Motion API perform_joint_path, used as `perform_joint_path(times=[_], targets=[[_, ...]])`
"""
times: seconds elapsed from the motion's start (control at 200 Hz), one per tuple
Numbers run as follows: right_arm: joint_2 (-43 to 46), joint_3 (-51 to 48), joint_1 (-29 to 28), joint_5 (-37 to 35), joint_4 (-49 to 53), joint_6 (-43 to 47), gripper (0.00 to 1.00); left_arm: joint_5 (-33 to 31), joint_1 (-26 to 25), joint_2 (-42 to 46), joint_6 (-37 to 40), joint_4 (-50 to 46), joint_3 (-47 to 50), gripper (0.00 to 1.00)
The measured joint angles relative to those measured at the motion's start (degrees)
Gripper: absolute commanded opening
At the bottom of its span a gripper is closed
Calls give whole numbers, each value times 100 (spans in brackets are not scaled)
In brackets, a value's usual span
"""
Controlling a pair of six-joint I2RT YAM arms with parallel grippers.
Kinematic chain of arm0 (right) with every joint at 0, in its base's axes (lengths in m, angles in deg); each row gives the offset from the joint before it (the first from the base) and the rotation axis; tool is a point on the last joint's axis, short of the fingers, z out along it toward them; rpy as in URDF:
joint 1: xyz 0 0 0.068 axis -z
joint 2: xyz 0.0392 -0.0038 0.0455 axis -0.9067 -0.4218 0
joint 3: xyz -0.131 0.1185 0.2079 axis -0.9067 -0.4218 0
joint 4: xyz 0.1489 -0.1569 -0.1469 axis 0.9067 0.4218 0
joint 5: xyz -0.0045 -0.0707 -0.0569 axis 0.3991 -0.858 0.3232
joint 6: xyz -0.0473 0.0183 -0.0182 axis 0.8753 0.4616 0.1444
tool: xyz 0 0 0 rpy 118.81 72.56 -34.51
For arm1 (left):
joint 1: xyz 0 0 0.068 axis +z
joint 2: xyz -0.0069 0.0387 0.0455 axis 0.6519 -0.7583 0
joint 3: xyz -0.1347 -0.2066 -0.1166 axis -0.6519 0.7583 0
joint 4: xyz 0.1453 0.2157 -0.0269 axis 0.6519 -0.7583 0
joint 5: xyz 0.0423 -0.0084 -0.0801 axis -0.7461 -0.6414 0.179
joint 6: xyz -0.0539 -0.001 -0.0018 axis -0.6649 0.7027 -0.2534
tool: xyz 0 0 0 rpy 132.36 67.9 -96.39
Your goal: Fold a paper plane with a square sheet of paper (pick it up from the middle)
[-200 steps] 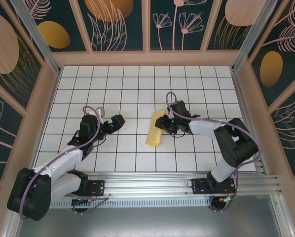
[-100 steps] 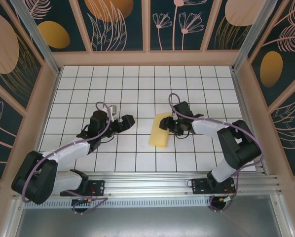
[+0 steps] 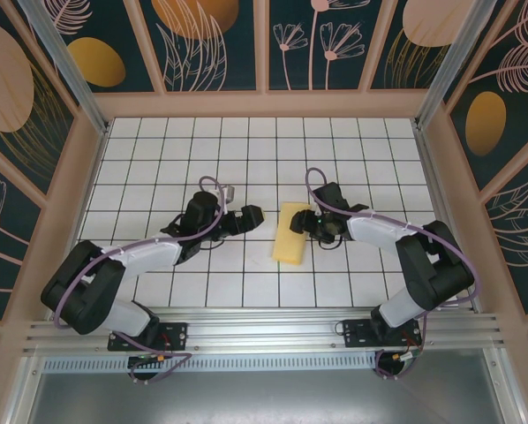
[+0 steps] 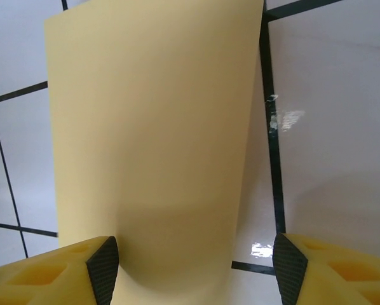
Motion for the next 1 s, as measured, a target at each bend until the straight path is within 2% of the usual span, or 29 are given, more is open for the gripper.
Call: perform_joint_path(times=[0.155, 0.54, 1.001], targets=[[-2, -39, 0, -160, 0, -4, 67, -2, -105, -170, -2, 42, -105, 97], [-11, -205, 0, -11, -116, -33, 50, -138, -133, -247, -28, 157, -107, 98], [-122, -205, 9, 15, -306, -413, 60, -166, -133, -295, -28, 166, -120, 97]])
